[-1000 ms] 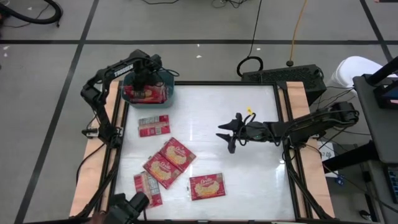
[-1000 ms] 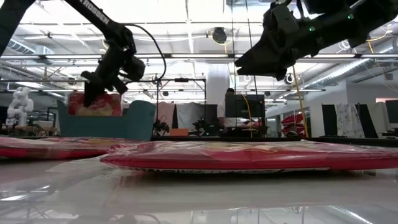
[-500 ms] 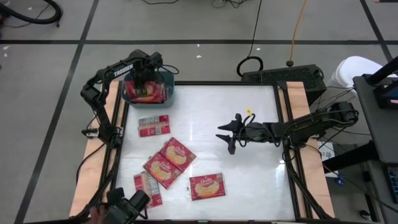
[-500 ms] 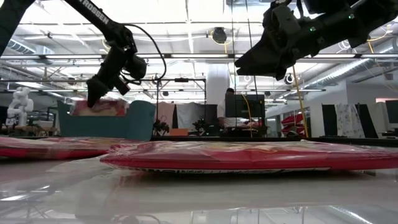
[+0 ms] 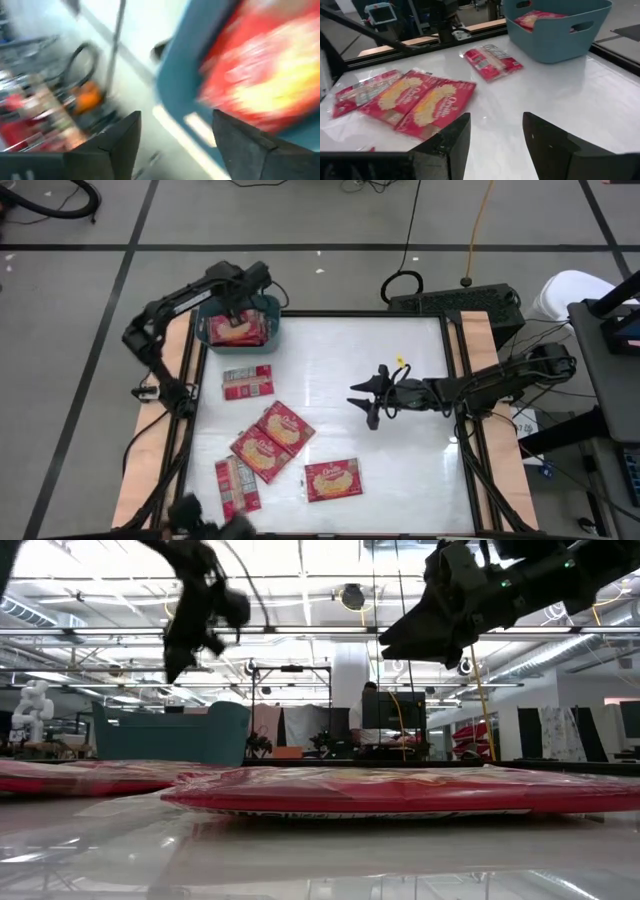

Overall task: Sort popcorn bags into baskets
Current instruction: Put the red popcorn bag into the blue bin

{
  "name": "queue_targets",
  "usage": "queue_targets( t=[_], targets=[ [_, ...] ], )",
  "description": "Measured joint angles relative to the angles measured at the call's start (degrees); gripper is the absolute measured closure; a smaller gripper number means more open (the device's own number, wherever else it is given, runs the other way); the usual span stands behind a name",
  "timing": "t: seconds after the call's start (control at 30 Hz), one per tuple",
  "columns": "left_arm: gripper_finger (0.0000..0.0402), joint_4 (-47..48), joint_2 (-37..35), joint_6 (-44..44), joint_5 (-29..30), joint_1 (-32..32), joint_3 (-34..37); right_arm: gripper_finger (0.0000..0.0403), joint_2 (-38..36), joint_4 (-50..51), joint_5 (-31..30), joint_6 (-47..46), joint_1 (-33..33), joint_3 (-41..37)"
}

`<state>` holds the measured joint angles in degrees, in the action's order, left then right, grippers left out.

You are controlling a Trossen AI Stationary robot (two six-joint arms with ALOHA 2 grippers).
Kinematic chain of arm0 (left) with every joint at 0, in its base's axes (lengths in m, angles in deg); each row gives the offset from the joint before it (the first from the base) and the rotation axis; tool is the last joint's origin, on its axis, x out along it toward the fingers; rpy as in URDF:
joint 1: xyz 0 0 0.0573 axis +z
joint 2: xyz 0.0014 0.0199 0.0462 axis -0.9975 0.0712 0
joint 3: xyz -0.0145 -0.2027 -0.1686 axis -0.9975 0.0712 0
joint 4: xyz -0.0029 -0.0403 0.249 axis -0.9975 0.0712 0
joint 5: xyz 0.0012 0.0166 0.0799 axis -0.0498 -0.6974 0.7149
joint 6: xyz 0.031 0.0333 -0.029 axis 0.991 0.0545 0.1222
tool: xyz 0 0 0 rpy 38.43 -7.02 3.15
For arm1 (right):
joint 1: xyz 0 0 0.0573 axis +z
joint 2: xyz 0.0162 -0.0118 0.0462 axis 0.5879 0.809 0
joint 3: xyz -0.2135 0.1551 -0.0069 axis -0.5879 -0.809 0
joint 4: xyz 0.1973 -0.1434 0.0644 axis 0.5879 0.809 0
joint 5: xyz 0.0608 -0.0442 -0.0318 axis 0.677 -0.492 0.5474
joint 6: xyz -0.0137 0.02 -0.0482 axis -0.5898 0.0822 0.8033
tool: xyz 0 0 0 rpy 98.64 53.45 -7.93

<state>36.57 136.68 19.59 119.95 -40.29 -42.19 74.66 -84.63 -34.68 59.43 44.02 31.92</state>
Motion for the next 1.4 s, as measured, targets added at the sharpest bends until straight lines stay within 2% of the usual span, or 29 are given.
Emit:
queue_targets(
  t=[0.07,0.13,0.2,0.3,0.43,0.6,0.7,0.83,0.93,1.1,1.27,1.4],
  targets=[
    [0.0179,-2.52,-4.73,-4.88,-8.32,-3.03,0.27,0.0228,0.00,-0.09,-1.34,-0.36,1.75,0.00],
    [0.0202,-5.04,-10.11,-8.87,-19.38,-5.56,1.35,0.0228,0.03,-0.63,-2.95,-0.43,3.82,0.00],
    [0.0225,-5.75,-15.64,-9.75,-28.71,-9.04,2.99,0.0228,0.45,-2.27,-4.39,-0.47,5.79,0.02],
    [0.0254,-10.01,-23.45,-10.70,-33.57,-16.51,6.85,0.0228,2.14,-3.06,-5.69,-0.69,8.50,1.09],
    [0.0277,-17.66,-32.96,-15.08,-34.11,-28.74,14.86,0.0228,7.20,-0.37,-5.35,-2.01,11.23,6.24],
    [0.0277,-32.76,-41.21,-21.34,-33.79,-43.80,27.80,0.0228,14.59,14.32,-2.46,-5.94,14.36,17.18],
    [0.0277,-44.71,-43.66,-22.21,-31.73,-51.45,35.81,0.0228,16.92,21.67,0.61,-11.11,16.13,21.40],
    [0.0277,-59.82,-43.67,-21.87,-29.30,-58.88,45.24,0.0226,17.73,25.10,6.33,-18.94,18.14,21.73],
    [0.0277,-72.27,-42.70,-20.07,-27.02,-62.47,50.67,0.0226,17.68,27.26,8.24,-26.45,19.48,20.70],
    [0.0277,-88.80,-39.84,-16.82,-25.95,-65.60,56.44,0.0226,17.59,27.89,7.93,-39.14,20.23,18.02],
    [0.0277,-93.68,-36.30,-15.87,-25.87,-66.11,58.07,0.0224,17.64,28.02,9.68,-53.91,20.25,14.80],
    [0.0277,-94.33,-34.02,-14.41,-25.87,-65.95,58.14,0.0202,17.68,27.63,11.23,-60.21,20.62,13.02]
  ],
)
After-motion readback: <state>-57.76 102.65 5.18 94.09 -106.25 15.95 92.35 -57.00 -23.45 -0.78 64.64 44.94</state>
